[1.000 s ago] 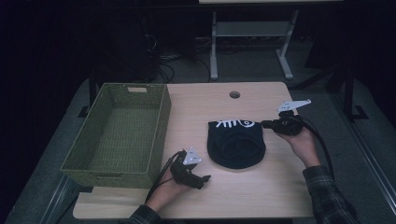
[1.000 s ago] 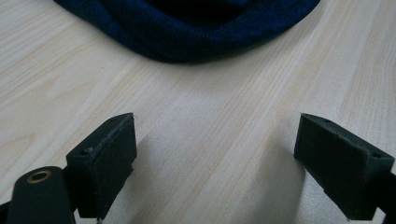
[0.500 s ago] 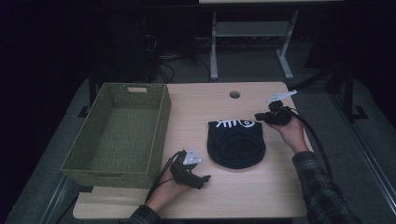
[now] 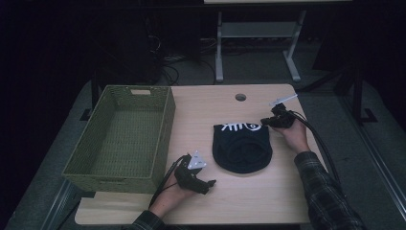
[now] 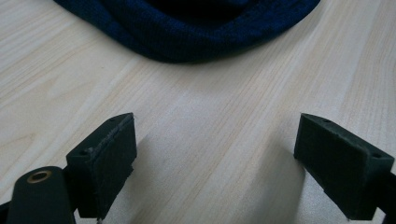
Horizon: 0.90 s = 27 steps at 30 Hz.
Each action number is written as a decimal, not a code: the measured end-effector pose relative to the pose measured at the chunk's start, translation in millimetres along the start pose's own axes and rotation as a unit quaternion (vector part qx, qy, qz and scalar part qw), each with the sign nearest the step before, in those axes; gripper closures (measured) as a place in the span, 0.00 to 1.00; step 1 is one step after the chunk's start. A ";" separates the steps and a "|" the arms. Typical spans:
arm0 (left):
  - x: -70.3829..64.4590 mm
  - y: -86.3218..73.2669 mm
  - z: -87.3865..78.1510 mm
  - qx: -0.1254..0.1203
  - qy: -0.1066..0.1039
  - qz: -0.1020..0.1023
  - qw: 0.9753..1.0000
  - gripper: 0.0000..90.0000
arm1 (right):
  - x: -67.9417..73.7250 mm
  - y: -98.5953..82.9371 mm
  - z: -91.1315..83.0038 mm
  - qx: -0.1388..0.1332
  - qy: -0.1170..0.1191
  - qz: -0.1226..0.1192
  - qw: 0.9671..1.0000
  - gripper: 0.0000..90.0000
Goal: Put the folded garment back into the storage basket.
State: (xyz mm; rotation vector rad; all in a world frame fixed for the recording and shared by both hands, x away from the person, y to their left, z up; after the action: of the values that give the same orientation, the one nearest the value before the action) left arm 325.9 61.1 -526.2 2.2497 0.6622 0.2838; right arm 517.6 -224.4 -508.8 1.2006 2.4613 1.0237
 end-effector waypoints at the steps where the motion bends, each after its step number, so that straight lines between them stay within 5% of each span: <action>1: 0.0 0.0 0.1 0.000 0.000 0.000 1.000 0.13 | 0.1 -0.5 0.8 0.001 0.001 0.001 1.000 1.00; 27: -0.1 -0.1 0.0 -0.001 0.001 -0.001 1.000 0.13 | 21.1 -23.3 -19.2 0.033 0.017 -0.040 0.998 1.00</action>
State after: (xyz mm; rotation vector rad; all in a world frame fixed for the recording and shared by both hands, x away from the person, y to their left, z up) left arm 325.8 61.0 -526.3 2.2480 0.6643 0.2853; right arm 480.9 -227.8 -508.3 1.1017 2.5668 0.9555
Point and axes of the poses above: each handheld gripper's, and its own axes: z roughly forward along the jaws, y roughly out of its top, x roughly to its left, the point moved 7 cm from there along z, roughly forward along the jaws, and after that the axes turned 1 degree about -x, right-handed, at the moved point
